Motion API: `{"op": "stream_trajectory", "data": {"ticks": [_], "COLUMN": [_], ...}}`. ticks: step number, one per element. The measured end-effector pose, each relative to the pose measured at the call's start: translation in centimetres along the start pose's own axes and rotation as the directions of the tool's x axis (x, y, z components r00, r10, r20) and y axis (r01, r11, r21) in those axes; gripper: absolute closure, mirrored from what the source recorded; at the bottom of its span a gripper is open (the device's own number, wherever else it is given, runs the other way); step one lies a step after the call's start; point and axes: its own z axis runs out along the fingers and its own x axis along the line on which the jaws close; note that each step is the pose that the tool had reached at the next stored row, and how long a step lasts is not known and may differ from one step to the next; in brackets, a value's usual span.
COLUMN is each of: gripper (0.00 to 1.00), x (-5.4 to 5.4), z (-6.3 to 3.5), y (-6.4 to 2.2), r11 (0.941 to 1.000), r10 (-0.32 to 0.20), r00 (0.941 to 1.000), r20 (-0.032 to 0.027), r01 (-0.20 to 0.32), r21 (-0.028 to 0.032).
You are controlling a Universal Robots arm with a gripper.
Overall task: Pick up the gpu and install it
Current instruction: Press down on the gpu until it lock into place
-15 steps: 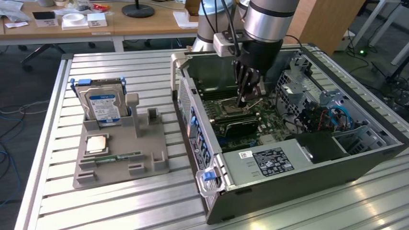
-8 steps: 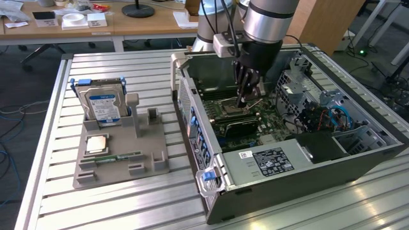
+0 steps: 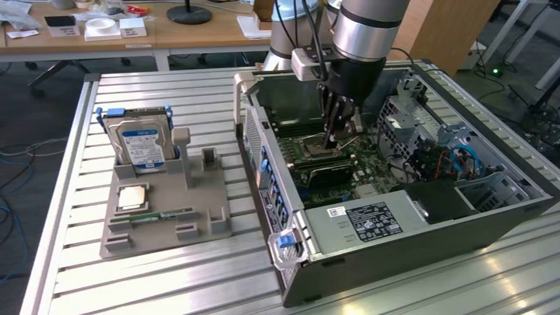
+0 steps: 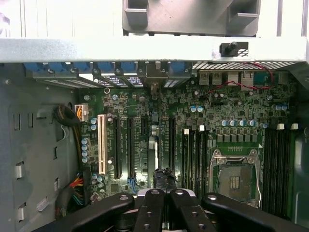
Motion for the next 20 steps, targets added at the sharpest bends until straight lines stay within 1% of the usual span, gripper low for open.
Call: {"op": "stream_trajectory", "data": {"ticks": [4,12,17,20], "gripper": [0.89,0.89,0.89,0.89], "x": [0.0,0.0,0.2,0.2], "z": [0.14,1.44,1.61,1.99], "y": [0.00,0.00,-0.02,-0.11], "r11": [1.0000,1.0000,1.0000,1.0000], "r10": [0.000,0.000,0.000,0.000], "r00": [1.0000,1.0000,1.0000,1.0000], "r20": [0.0006,-0.0009,-0.0009,-0.0010], "r01": [0.000,0.000,0.000,0.000], "r21": [0.0003,0.0001,0.0001,0.0001]}}
